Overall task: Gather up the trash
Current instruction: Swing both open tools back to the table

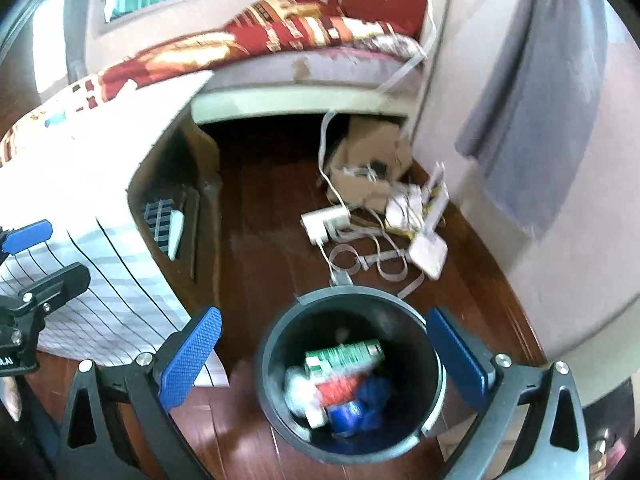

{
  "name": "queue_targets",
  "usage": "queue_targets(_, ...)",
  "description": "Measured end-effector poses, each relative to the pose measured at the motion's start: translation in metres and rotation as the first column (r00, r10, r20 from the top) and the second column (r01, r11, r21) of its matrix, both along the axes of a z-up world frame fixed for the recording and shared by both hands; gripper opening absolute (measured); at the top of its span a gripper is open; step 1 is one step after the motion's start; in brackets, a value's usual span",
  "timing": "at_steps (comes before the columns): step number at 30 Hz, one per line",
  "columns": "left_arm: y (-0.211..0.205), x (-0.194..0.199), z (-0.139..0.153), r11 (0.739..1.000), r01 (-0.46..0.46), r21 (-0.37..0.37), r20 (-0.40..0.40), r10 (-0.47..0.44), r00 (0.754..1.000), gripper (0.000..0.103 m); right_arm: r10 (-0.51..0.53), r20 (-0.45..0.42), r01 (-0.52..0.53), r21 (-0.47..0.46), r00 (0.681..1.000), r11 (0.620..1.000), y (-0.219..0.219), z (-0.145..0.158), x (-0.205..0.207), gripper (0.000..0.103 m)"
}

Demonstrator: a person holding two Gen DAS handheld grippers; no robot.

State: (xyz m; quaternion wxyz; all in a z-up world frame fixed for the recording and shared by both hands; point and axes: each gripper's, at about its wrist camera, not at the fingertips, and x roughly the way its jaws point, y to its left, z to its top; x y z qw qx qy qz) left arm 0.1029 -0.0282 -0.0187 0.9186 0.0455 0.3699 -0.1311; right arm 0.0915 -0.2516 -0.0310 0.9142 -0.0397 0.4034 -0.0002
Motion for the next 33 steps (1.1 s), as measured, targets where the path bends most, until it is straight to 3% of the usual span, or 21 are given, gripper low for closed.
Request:
queue_targets(5, 0.054, 0.001, 0.015, 0.992, -0.123, -0.024, 0.039, 0.124, 0.992, 0.097, 0.077, 0.066, -0.082, 0.076, 0.995, 0.994, 0.043, 0.023, 0.017, 0.103)
queue_targets(10, 0.109, -0.003, 0.024, 0.973, -0.227, -0.03, 0.064, 0.229, 0.971, 0.097, 0.162, 0.061, -0.168, 0.121, 0.985, 0.978, 0.092, 0.034, 0.037, 0.103)
queue_targets(14, 0.16, -0.005, 0.026, 0.949, -0.311, -0.055, 0.062, 0.314, 0.947, 0.097, 0.231, 0.075, -0.238, 0.106, 0.97, 0.965, 0.14, 0.048, 0.05, 0.103)
queue_targets(20, 0.221, 0.0, 0.031, 0.903, -0.428, -0.032, 0.079, 0.429, 0.9, 0.093, 0.327, 0.102, -0.337, 0.101, 0.94, 0.936, 0.199, 0.064, 0.076, 0.103)
queue_targets(24, 0.256, 0.015, 0.033, 0.882, -0.471, -0.028, 0.077, 0.472, 0.878, 0.089, 0.36, 0.103, -0.37, 0.114, 0.927, 0.922, 0.23, 0.071, 0.099, 0.103)
queue_targets(33, 0.296, 0.055, 0.029, 0.866, -0.498, -0.045, 0.05, 0.5, 0.865, 0.081, 0.378, 0.076, -0.385, 0.1, 0.923, 0.918, 0.266, 0.062, 0.152, 0.103)
